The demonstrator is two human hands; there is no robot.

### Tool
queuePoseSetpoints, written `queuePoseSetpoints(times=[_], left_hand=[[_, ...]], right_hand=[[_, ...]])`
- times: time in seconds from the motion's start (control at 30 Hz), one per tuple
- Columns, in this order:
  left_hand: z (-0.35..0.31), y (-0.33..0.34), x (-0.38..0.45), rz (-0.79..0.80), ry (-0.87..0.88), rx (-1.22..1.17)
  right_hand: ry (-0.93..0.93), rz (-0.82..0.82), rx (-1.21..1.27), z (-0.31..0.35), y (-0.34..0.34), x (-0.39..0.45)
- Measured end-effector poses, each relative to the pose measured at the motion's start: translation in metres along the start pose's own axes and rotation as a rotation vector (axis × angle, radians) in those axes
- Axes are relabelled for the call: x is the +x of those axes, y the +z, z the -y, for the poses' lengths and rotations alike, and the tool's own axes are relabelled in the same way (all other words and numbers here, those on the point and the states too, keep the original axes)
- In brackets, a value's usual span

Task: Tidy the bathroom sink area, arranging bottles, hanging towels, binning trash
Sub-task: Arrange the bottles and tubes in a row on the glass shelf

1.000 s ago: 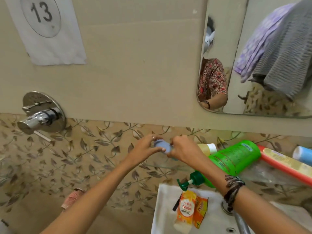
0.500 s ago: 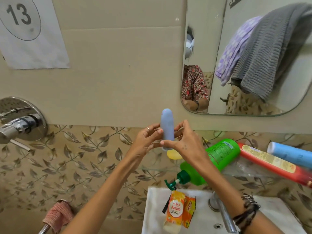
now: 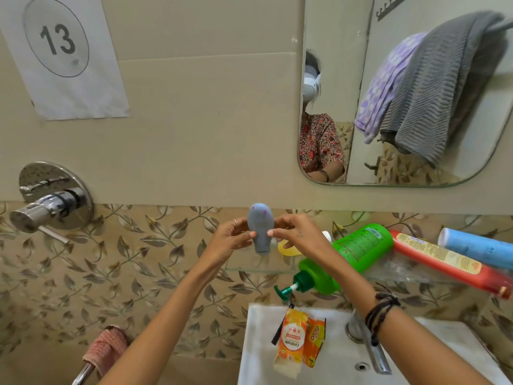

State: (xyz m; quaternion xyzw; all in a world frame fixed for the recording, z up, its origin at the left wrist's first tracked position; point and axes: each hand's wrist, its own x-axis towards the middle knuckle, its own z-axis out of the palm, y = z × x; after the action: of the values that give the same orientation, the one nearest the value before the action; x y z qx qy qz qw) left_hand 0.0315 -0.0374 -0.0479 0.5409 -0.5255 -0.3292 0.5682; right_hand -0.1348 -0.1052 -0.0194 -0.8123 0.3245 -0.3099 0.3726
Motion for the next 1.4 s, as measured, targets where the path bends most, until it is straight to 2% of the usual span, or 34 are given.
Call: queuePoseSetpoints(times=[0.1,0.3,0.4,0.47,0.53,0.6,0.63,0.7,0.8,0.87,0.97,1.13,1.23,1.3,1.4], left_hand=[[0.011,-0.001,0.001,-0.042,-0.044,0.034],[0.017,-0.002,0.001,-0.086,-0.030,-0.002],[0.018,0.000,-0.003,-0.088,0.028,0.008],[0.016,-0.001,-0.009,-0.164,0.064,0.122],[0.013,0.001,-0.018,-0.340,0.176,0.367],[0.005,0.009,-0.027,-0.471,0.429,0.568],[-0.001,0.017,-0.030,-0.454,0.542,0.617],[-0.011,0.036,-0.029,-0.305,0.642,0.696],[-0.018,0.065,-0.019,-0.123,0.531,0.723],[-0.018,0.077,-0.012,-0.143,0.413,0.628],[-0.017,0.079,-0.007,-0.237,0.337,0.524],[-0.014,0.077,-0.013,-0.239,0.304,0.486],[-0.015,0.077,-0.021,-0.265,0.340,0.462],[-0.021,0.076,-0.024,-0.300,0.370,0.429],[-0.036,0.077,-0.023,-0.336,0.389,0.356]], right_hand=[[0.010,0.002,-0.091,-0.007,0.009,0.006],[0.010,0.005,-0.098,-0.006,0.013,0.014],[-0.001,0.029,-0.242,-0.005,0.006,0.016],[-0.007,0.011,-0.369,-0.007,-0.007,0.016],[-0.022,-0.013,-0.535,-0.009,-0.022,0.014],[-0.030,0.021,-0.738,-0.009,-0.034,0.010],[-0.029,0.068,-0.845,-0.008,-0.037,0.008],[-0.018,0.178,-1.035,-0.005,-0.036,0.008],[-0.015,0.266,-1.192,-0.006,-0.028,0.010],[-0.074,0.251,-1.255,-0.008,-0.024,0.012],[-0.187,0.208,-1.329,-0.011,-0.023,0.013],[-0.321,0.144,-1.284,-0.023,-0.026,0.010],[-0.300,0.055,-1.141,-0.026,-0.040,0.005],[-0.260,-0.050,-0.941,-0.023,-0.054,-0.002],[-0.177,-0.119,-0.396,-0.010,-0.074,-0.013]])
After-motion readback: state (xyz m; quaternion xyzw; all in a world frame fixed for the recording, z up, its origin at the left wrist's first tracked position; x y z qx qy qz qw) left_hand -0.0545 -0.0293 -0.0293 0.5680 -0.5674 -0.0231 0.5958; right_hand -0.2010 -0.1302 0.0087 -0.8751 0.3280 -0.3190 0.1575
